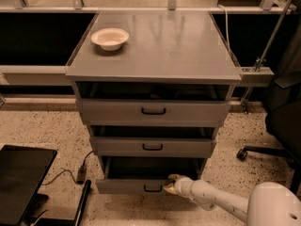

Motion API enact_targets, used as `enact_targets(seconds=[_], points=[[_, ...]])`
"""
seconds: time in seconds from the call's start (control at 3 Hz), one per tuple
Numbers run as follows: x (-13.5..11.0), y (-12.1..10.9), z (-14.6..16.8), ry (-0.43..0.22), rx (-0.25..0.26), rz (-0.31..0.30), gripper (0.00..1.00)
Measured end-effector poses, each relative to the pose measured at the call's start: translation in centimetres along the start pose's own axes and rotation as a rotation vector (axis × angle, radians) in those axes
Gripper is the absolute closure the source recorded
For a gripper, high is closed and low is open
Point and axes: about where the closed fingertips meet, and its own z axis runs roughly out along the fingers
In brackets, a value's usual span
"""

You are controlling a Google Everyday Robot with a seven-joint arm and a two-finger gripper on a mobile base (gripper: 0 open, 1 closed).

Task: Open bottom drawer

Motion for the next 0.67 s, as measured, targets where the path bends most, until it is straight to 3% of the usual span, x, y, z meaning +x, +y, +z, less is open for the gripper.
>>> enact_targets(seconds=[0.33, 0.67], points=[[0.99, 1.79, -0.93, 0.003, 0.005, 0.025, 1.0], [0.63, 1.72, -1.33, 0.003, 0.005, 0.025, 1.0]])
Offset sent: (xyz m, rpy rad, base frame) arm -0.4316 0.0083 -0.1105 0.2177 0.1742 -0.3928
